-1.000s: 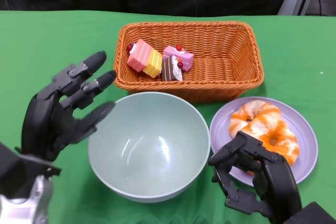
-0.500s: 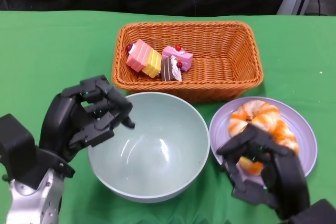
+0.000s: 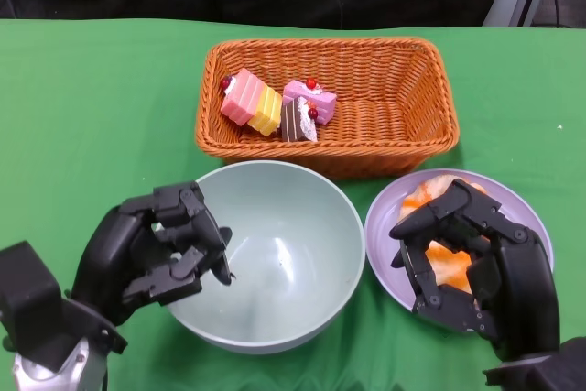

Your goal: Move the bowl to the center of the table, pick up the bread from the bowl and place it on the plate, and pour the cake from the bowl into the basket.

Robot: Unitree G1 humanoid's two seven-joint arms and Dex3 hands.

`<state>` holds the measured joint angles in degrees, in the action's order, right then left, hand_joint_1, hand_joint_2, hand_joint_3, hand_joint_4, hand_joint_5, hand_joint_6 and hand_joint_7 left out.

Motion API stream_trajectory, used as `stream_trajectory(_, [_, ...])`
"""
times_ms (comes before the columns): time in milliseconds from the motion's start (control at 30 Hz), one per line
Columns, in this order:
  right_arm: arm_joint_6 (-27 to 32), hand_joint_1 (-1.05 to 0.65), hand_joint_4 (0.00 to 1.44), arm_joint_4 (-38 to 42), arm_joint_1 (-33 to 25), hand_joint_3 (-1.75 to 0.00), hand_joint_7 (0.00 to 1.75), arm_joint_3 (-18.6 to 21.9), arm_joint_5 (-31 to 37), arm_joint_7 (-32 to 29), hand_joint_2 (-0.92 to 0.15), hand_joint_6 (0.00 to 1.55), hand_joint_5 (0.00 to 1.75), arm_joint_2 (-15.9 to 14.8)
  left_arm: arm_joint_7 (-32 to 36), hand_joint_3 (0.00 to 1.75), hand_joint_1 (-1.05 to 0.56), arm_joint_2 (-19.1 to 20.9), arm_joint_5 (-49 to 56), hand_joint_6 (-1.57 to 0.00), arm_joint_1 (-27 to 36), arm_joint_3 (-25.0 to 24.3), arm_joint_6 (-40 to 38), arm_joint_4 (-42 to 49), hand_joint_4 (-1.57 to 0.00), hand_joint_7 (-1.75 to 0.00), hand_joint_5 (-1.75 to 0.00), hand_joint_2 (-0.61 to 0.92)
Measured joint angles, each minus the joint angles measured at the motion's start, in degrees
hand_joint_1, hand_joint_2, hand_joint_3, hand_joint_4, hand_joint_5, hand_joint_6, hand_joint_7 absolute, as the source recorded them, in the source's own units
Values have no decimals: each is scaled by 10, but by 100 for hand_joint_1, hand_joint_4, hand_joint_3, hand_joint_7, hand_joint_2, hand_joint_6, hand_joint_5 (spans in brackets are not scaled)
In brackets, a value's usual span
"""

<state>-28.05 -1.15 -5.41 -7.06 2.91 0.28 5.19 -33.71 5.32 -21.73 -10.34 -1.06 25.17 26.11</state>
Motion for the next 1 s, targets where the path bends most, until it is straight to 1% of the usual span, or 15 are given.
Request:
stream_trajectory(33, [6, -14, 68, -5, 1, -46, 134, 0, -7, 6, -85, 64, 158, -1, 0, 61, -2, -1, 6, -86, 0, 0, 3, 0, -85, -135, -157, 79])
stream_trajectory(100, [24, -16, 69, -16, 2, -35, 133, 0, -17, 15, -90, 65, 157, -4, -2, 48, -4, -3, 7, -83, 0, -1, 3, -3, -82, -138, -160, 87])
stream_trajectory(233, [55, -14, 74, -44, 14, -32, 128, 3, -19, 21, -92, 68, 155, -10, 2, 39, -6, -9, 8, -80, 2, -2, -20, -26, -78, -140, -163, 91])
stream_trajectory(300, [73, -11, 75, -60, 16, -55, 123, 2, -28, 24, -80, 70, 155, -10, 3, 41, -4, -9, 11, -80, 2, -3, -26, -35, -79, -139, -161, 90])
stream_trajectory(333, [87, -11, 75, -71, 16, -70, 121, 2, -32, 26, -71, 71, 155, -11, 3, 48, -3, -9, 13, -81, 1, -4, -28, -42, -80, -137, -160, 87])
stream_trajectory(433, [113, -10, 78, -94, 16, -94, 118, 1, -36, 28, -60, 73, 152, -11, 8, 63, -5, -9, 18, -82, -2, -6, -32, -61, -81, -137, -160, 78])
stream_trajectory(533, [119, -8, 80, -97, 15, -106, 117, 1, -36, 30, -54, 76, 150, -13, 8, 72, -4, -10, 19, -82, -6, -8, -32, -68, -82, -136, -162, 73])
stream_trajectory(600, [123, -8, 80, -98, 12, -104, 118, 1, -38, 33, -55, 76, 151, -13, 8, 75, -5, -11, 19, -83, -6, -10, -32, -68, -82, -135, -161, 72])
stream_trajectory(633, [123, -11, 78, -98, 10, -89, 121, 1, -38, 34, -62, 73, 154, -13, 8, 75, -5, -11, 19, -83, -6, -11, -33, -69, -82, -136, -161, 71])
stream_trajectory(700, [121, -15, 77, -97, 9, -70, 124, 1, -37, 38, -71, 71, 156, -15, 10, 75, -5, -12, 20, -83, -6, -11, -33, -71, -81, -137, -161, 71])
stream_trajectory(767, [114, -18, 76, -93, 9, -60, 125, 1, -36, 39, -76, 70, 157, -17, 13, 74, -7, -12, 22, -81, -6, -11, -36, -72, -80, -139, -162, 72])
stream_trajectory(833, [107, -17, 76, -87, 10, -54, 125, 1, -34, 39, -79, 71, 157, -17, 14, 70, -8, -12, 24, -80, -6, -12, -38, -72, -79, -141, -164, 74])
stream_trajectory(900, [106, -16, 76, -85, 11, -60, 125, 1, -34, 39, -76, 71, 157, -17, 14, 67, -8, -12, 27, -79, -6, -13, -38, -72, -79, -141, -164, 76])
stream_trajectory(967, [107, -12, 77, -85, 12, -79, 122, 1, -34, 39, -68, 72, 155, -16, 14, 67, -6, -12, 28, -81, -7, -14, -38, -71, -81, -140, -164, 76])
stream_trajectory(1000, [107, -11, 77, -85, 12, -83, 122, 1, -35, 39, -66, 73, 155, -16, 14, 68, -6, -12, 28, -81, -8, -15, -38, -70, -81, -140, -163, 75])
